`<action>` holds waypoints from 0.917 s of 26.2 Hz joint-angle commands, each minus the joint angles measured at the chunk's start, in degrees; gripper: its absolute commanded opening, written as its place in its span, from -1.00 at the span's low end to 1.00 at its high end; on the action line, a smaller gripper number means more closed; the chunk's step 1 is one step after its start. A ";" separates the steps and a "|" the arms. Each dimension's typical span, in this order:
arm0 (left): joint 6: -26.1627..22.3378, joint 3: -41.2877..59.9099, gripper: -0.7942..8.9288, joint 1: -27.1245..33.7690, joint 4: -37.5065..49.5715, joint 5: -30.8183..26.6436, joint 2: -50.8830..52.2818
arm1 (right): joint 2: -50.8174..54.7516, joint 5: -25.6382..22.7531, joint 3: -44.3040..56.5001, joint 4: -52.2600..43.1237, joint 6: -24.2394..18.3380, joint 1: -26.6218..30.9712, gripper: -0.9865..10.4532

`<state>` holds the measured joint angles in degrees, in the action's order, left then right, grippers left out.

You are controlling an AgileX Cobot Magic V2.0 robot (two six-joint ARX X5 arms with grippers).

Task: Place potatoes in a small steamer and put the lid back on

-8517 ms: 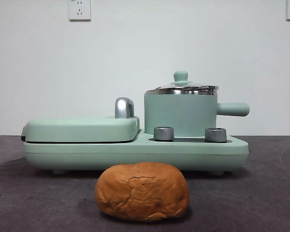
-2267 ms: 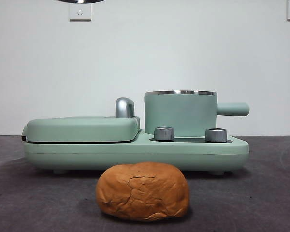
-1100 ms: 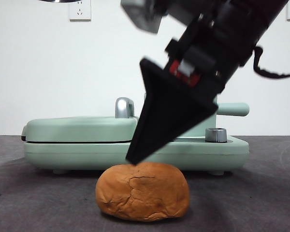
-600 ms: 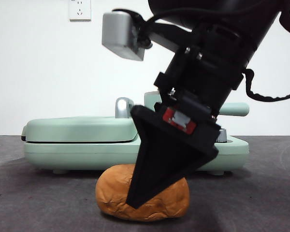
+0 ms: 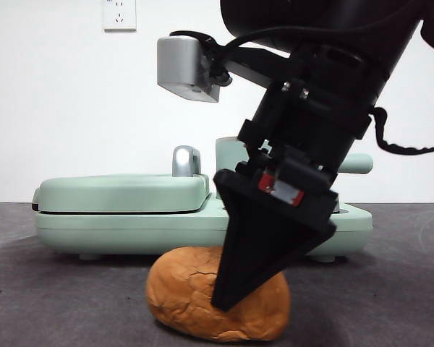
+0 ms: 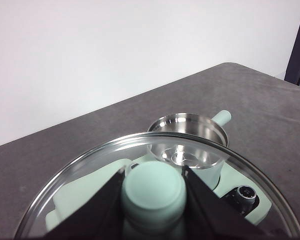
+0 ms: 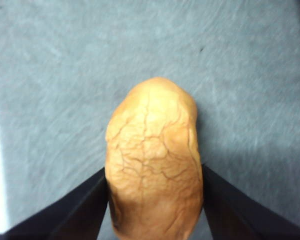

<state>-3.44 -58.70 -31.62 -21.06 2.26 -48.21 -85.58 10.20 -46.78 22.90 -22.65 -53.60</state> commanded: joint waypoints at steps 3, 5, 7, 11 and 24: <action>-0.50 -0.81 -0.80 -0.15 1.90 0.02 0.20 | 5.84 -2.60 -0.90 4.81 1.07 -0.48 -0.37; -0.37 -0.81 -0.80 -0.15 2.25 0.02 0.20 | 10.75 -4.96 -0.90 6.75 1.25 -0.46 -0.37; -0.35 -0.81 -0.80 -0.15 3.06 0.02 0.20 | 16.44 -7.76 -0.90 8.26 2.32 0.07 -0.37; -0.35 -0.81 -0.80 -0.15 3.08 0.02 0.20 | 23.23 -12.02 -4.17 13.57 6.67 4.02 -0.36; 0.44 -0.81 -0.80 -0.15 3.08 0.02 0.17 | 9.16 -10.16 -35.67 19.41 8.72 21.88 -0.36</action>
<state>-3.38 -58.70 -31.62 -19.94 2.26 -48.21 -74.08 -0.34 -80.09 41.82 -14.70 -31.97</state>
